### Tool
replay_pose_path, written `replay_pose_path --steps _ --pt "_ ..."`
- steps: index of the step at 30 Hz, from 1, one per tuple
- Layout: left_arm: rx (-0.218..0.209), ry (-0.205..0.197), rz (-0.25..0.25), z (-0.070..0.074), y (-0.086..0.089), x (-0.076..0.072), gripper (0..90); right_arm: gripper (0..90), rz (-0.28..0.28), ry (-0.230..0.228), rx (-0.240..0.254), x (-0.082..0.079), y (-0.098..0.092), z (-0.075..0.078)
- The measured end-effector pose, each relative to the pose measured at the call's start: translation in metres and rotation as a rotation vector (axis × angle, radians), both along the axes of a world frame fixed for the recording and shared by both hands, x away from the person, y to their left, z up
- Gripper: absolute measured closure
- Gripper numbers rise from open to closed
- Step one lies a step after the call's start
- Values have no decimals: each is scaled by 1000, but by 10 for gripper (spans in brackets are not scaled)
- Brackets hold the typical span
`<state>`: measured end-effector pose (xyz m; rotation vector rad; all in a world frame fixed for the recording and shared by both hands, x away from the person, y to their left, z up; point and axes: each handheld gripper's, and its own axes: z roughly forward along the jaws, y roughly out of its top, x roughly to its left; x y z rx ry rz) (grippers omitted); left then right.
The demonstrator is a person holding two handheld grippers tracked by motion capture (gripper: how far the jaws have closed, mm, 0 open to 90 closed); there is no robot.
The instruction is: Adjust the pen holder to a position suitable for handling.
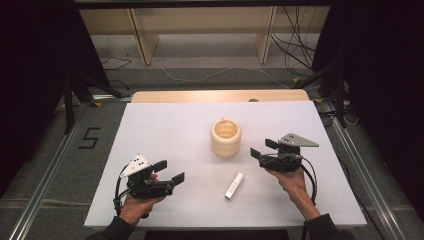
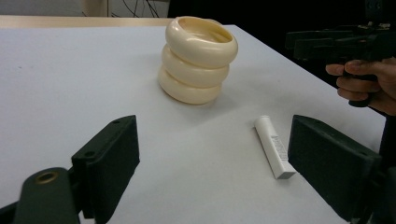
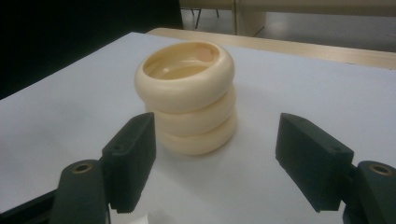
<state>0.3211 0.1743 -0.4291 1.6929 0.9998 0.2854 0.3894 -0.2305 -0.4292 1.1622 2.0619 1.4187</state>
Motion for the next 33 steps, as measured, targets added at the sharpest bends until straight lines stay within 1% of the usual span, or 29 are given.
replay_pose_path --steps 2,6,9,12,14,17,19,22,24,28,30,33 --pt "7 4 -1 1 -2 0 163 291 -2 -5 -3 -3 -2 0" --pt "24 21 -5 1 -9 1 162 288 4 -14 9 -10 -5 1" --pt "48 28 -13 4 -15 0 162 286 7 -12 8 -14 -6 1" --pt "51 42 -23 6 -21 0 163 282 11 -18 3 -20 -8 1" --pt "66 58 -23 7 -24 1 166 276 11 -19 -3 -23 -10 1" --pt "74 83 -36 9 -30 3 167 270 6 -18 -7 -27 -12 1" --pt "77 89 -52 10 -33 4 166 267 2 -16 -8 -30 -13 0" --pt "99 104 -62 12 -38 5 166 266 0 -14 -2 -33 -16 -1" --pt "105 117 -65 12 -41 6 166 266 0 -11 3 -35 -18 -1" --pt "105 142 -88 10 -46 8 166 265 4 -11 9 -40 -20 -3" --pt "113 153 -94 10 -49 9 166 262 8 -2 11 -43 -20 -4" --pt "131 175 -107 9 -54 11 166 261 12 -3 7 -47 -21 -5"
